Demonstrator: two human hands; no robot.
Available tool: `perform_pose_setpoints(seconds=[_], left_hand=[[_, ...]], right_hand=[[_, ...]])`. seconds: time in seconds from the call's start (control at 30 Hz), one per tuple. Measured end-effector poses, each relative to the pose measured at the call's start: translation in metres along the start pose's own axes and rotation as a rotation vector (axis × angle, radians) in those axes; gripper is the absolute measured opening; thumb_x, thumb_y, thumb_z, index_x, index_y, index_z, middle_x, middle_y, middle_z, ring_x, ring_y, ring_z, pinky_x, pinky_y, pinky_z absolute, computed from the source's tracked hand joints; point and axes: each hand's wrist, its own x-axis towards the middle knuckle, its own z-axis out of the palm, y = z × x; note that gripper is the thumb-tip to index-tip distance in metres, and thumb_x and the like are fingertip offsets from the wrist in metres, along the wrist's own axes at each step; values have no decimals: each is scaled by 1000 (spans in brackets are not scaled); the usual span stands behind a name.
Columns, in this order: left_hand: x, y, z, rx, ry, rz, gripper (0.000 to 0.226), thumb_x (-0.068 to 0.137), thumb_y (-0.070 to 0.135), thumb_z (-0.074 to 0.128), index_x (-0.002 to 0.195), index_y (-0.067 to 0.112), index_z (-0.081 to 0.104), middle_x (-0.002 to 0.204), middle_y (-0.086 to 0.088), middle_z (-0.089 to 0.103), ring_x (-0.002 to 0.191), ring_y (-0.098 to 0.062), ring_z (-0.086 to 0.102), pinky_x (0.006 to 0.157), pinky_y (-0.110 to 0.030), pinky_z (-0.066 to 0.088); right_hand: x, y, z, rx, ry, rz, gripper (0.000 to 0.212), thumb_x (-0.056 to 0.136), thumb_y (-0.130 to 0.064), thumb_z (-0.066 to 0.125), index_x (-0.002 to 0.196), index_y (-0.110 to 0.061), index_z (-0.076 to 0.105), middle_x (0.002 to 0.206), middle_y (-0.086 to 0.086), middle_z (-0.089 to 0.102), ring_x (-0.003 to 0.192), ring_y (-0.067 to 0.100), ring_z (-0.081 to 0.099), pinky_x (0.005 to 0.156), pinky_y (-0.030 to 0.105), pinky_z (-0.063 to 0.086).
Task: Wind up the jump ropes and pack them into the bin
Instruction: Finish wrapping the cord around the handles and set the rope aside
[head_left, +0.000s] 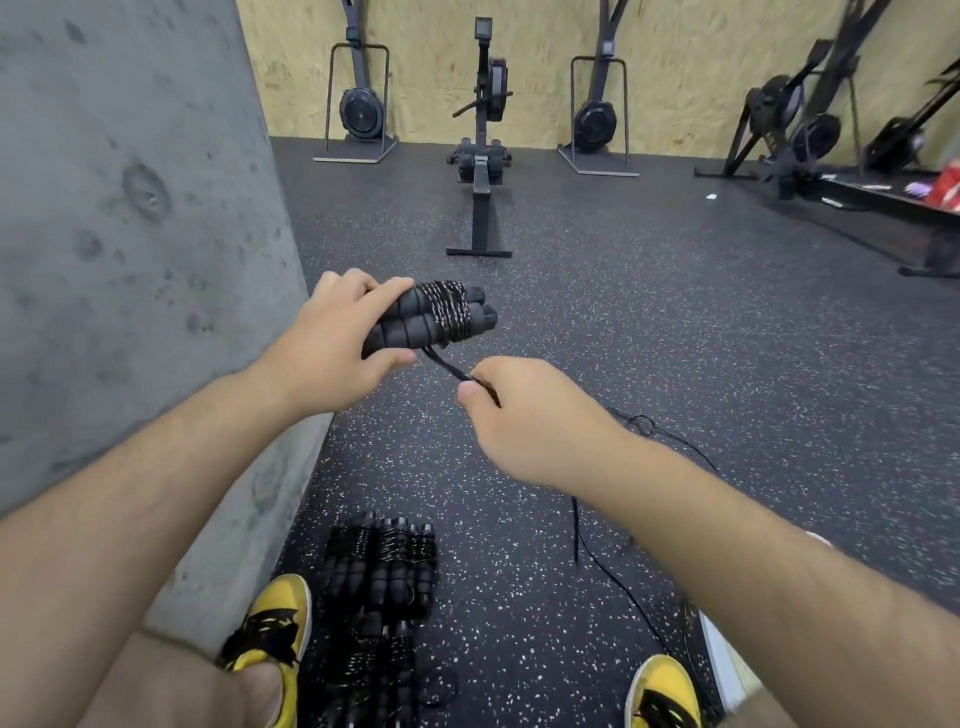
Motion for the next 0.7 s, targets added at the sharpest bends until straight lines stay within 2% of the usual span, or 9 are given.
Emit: perform_pose_setpoints(seconds=[0.1,0.17,0.27,0.37,0.5,0.6,0.7], left_hand=[[-2,-7,3,10,-69,-27,76,82,53,64,149,22,45,114,-5,49,101,-26,39,101,-50,40],[-3,-5,5,2,-99,5,76,80,53,62,148,23,45,115,-4,50,101,-26,40,99,-50,41],[-3,2,9,4,-130,73,75,78,50,64,147,25,46,116,-1,50,101,-23,38,96,-50,41],[-6,10,12,-3,-157,137,75,77,47,68,146,27,45,117,1,50,102,-23,39,96,-51,41],[-13,28,9,-56,-214,227,72,79,44,71,143,32,41,120,5,48,102,-20,38,96,-47,40],[-19,47,2,-143,-250,266,70,80,43,71,142,31,41,120,12,46,105,-17,38,99,-46,40],[-25,65,-12,-245,-238,323,71,81,36,73,144,26,42,123,10,47,110,-20,41,102,-37,36]], right_hand=[[-10,-4,-17,-270,30,-96,22,104,-34,37,93,-18,47,81,-2,52,74,24,49,64,34,33],[-12,-3,-25,-435,126,-183,20,104,-35,34,98,-21,46,81,-5,47,74,24,47,64,34,32],[-5,3,-32,-553,262,-265,26,105,-36,30,106,-23,52,90,-6,54,78,24,57,62,34,36],[7,14,-36,-543,346,-326,29,105,-37,32,108,-25,58,96,-6,62,81,26,63,61,34,40],[24,31,-42,-520,404,-356,29,104,-39,38,109,-27,64,97,-4,63,78,29,63,59,31,36],[31,45,-49,-467,393,-367,27,103,-42,40,107,-30,64,99,-8,62,87,24,63,64,34,44],[39,58,-60,-378,295,-299,24,102,-45,44,105,-34,64,94,-15,55,94,16,58,73,33,43]])
